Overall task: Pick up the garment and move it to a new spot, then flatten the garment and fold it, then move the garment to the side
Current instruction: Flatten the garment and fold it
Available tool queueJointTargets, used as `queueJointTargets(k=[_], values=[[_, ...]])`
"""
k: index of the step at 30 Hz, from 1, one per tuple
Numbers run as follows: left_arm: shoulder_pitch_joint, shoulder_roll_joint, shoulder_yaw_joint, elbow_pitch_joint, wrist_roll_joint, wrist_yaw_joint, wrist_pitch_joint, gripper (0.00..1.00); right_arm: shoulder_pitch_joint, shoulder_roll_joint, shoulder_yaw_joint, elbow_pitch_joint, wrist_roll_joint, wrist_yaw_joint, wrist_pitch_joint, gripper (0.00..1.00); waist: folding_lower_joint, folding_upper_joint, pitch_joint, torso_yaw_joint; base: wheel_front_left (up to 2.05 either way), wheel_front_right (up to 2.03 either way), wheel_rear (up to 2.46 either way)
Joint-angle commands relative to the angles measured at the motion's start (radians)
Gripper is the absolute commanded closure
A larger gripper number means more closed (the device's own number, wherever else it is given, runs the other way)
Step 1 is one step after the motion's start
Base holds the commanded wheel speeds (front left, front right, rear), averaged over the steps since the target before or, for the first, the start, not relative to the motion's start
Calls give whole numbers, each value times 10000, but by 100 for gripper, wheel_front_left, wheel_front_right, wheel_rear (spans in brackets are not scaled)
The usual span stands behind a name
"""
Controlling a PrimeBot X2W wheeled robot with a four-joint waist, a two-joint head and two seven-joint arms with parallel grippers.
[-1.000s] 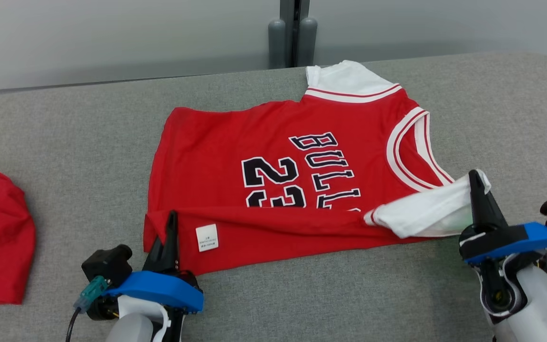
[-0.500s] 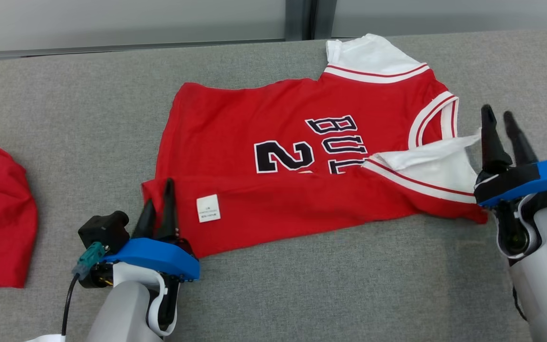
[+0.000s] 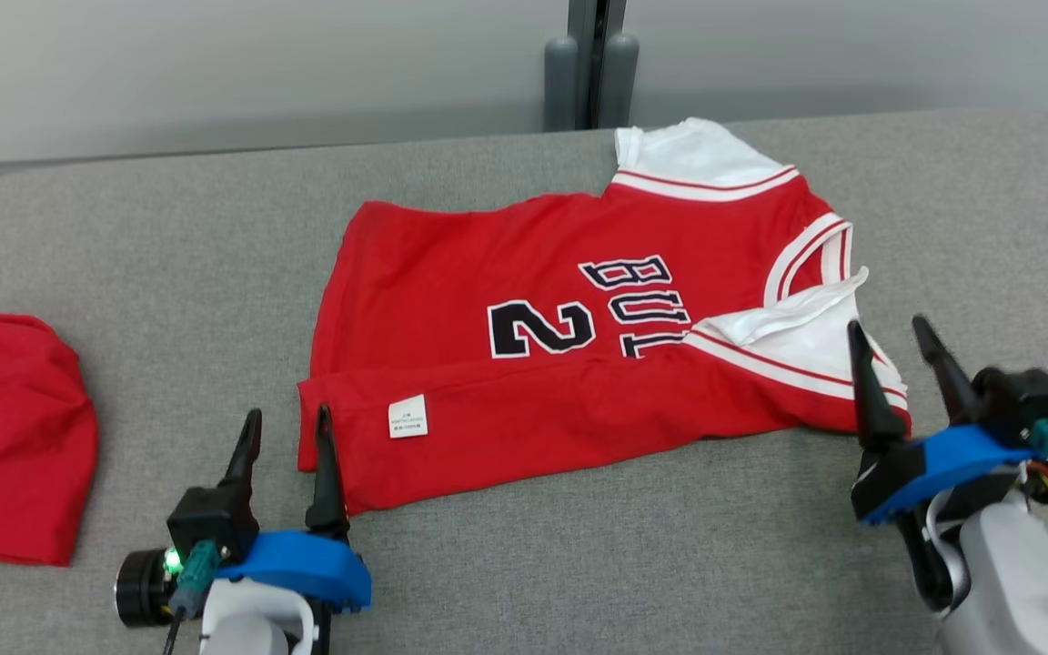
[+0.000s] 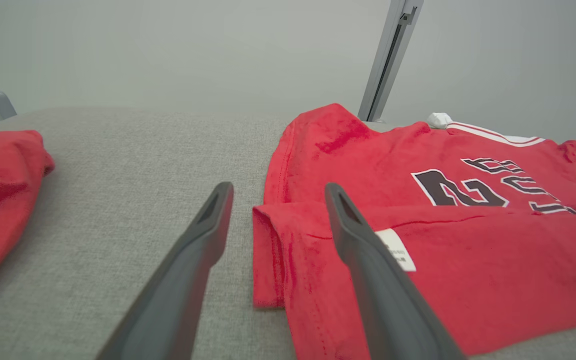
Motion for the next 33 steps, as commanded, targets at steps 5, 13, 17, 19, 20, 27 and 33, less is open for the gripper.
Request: queueJointTargets(k=[5,13,17,19,20,27,33], values=[[714,16,-89,77,-98,115,-26,0,926,392,-186,-55,-641,1,-28,0,0,-1,-698,-207,0,0,0],[1779,14,-344,275,-364,95,-26,0,1871,714,-75,244,-1018,1,-28,0,0,-1,-1510,-315,0,0,0],[2039,14,-437,323,-484,21,-26,0,2005,765,16,299,-1028,1,-28,0,0,-1,-1599,-344,0,0,0],[2028,16,-448,335,-532,-32,-26,0,1992,772,28,307,-994,1,-28,0,0,-1,-1577,-345,0,0,0],[2009,16,-444,332,-548,-57,-26,0,1966,761,35,297,-978,1,-28,0,0,-1,-1552,-347,0,0,0],[1243,12,-524,274,-829,-103,-26,0,1488,540,160,64,-823,1,-28,0,0,-1,-763,-349,0,0,0],[228,12,-292,768,-761,429,-26,0,1034,333,327,-176,-534,1,-28,0,0,-1,190,-410,0,0,0]])
